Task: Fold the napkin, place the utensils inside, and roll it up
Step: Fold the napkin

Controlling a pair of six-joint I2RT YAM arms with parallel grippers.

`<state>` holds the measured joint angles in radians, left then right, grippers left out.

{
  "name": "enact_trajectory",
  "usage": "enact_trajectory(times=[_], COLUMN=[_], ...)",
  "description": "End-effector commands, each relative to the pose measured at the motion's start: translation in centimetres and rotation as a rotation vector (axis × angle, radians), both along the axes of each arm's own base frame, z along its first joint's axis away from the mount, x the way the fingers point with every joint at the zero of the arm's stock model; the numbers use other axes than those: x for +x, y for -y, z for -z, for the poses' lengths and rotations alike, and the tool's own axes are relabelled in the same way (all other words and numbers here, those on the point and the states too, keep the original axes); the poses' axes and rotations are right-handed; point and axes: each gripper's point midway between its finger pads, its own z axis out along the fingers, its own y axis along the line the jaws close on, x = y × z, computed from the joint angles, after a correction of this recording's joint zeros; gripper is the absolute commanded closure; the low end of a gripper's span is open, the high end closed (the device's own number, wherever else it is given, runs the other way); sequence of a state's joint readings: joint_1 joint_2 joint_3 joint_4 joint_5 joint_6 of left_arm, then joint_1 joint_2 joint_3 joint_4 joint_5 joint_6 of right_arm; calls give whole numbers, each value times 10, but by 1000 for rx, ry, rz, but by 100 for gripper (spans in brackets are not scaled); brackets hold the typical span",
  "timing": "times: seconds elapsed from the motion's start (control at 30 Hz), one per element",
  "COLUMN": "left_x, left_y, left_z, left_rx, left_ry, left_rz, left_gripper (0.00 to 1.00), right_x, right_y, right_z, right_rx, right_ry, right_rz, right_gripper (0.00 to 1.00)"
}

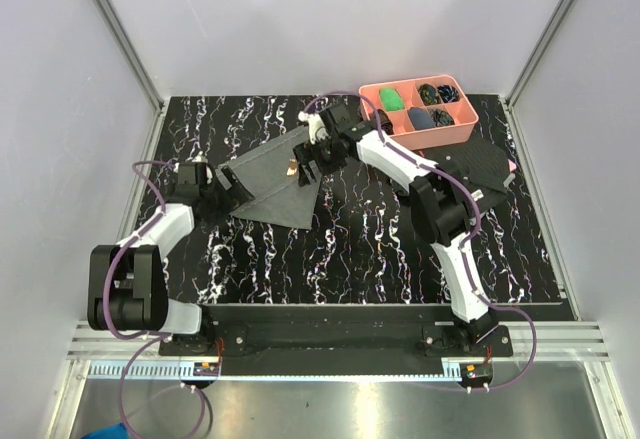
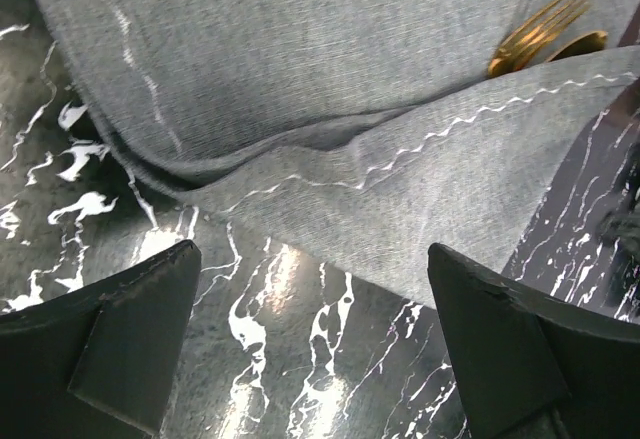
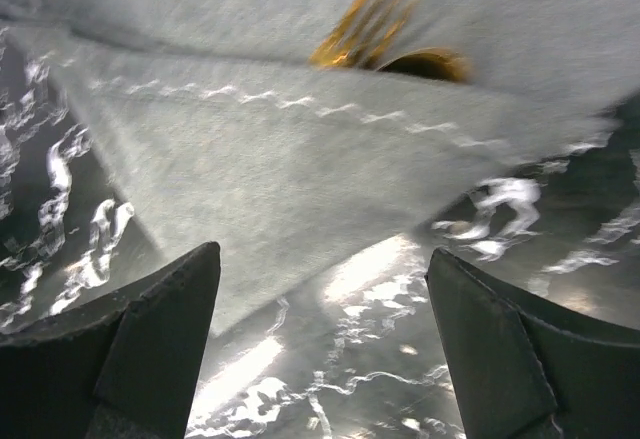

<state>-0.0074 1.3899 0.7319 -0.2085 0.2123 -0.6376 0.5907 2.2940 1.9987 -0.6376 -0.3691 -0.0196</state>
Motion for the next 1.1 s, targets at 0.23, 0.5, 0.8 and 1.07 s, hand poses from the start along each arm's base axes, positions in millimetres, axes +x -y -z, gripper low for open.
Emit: enact_trajectory(times=[0.23, 0.5, 0.8, 1.07], left_x=[11, 5, 1, 3], left_y=[-21, -33, -30, -28], left_z=[-10, -3, -12, -20], left_rx=[-8, 4, -2, -11], left_ry=[90, 76, 90, 102], left_rz=[-76, -100, -83, -74], left_gripper=[1, 1, 1, 1], right_x=[-22, -24, -8, -12], right_y=[-35, -34, -32, -27], right_z=[-9, -23, -13, -32], right_rx=[199, 194, 130, 126], right_ry=[-26, 1, 21, 53], right_rz=[-104, -81, -42, -55], right_gripper=[7, 7, 7, 6])
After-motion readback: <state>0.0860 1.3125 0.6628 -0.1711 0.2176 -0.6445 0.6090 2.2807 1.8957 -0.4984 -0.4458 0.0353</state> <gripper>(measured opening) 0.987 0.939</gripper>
